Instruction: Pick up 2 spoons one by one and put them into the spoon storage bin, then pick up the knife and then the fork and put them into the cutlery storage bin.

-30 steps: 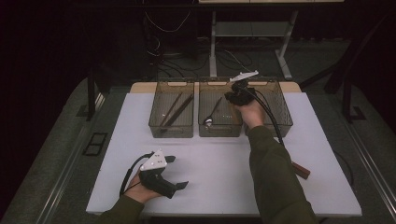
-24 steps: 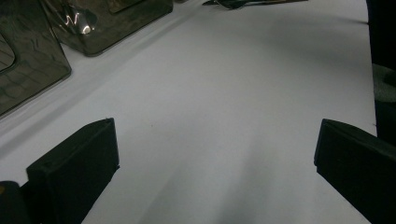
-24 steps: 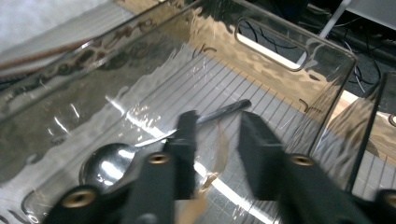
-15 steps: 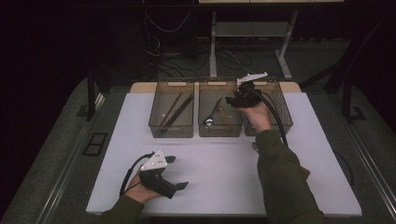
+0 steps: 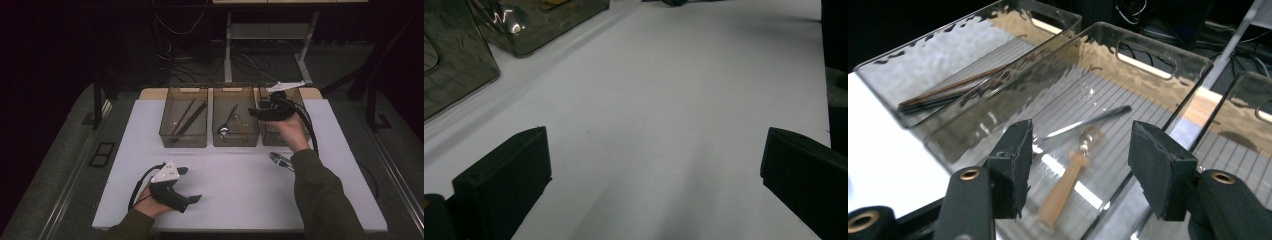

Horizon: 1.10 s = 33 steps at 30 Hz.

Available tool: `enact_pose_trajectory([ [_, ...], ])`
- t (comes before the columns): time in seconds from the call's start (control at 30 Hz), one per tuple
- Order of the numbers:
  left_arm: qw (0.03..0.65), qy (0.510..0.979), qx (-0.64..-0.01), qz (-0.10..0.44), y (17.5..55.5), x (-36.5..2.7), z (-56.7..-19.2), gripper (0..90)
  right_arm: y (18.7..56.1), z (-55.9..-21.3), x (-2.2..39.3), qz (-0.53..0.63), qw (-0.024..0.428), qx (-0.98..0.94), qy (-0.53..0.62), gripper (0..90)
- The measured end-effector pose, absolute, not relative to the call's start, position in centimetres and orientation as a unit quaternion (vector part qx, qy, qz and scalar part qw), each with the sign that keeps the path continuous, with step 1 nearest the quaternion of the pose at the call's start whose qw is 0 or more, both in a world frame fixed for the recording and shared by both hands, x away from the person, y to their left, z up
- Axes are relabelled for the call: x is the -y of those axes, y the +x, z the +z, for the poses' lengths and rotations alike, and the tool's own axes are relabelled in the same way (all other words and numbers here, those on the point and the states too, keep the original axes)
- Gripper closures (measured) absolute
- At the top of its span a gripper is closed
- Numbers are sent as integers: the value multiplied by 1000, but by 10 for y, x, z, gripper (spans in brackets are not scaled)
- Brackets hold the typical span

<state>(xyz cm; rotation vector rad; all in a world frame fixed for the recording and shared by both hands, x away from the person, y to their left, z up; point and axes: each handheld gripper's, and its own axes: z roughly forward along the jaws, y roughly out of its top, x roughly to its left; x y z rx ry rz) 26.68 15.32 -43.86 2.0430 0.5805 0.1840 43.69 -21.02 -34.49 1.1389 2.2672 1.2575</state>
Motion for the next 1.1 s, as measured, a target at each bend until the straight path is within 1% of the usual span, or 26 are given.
enact_pose_trajectory([
  [0.3, 480, 841, -236, 79, 266, -154, -438, 0, 407, -341, 223, 448, 152, -795, 378, 403],
  [0.43, 482, 840, -236, 78, 267, -154, -438, 0, 395, -341, 229, 453, 146, -797, 372, 370],
  [0.6, 484, 840, -235, 75, 266, -155, -438, 0, 379, -344, 240, 459, 147, -796, 366, 351],
  [0.93, 489, 835, -241, 72, 266, -155, -438, 0, 350, -362, 263, 453, 140, -803, 362, 298],
  [1.03, 487, 836, -244, 71, 266, -156, -439, 0, 340, -369, 271, 449, 136, -808, 357, 295],
  [1.1, 488, 834, -248, 70, 267, -157, -439, 0, 331, -376, 277, 457, 138, -803, 357, 309],
])
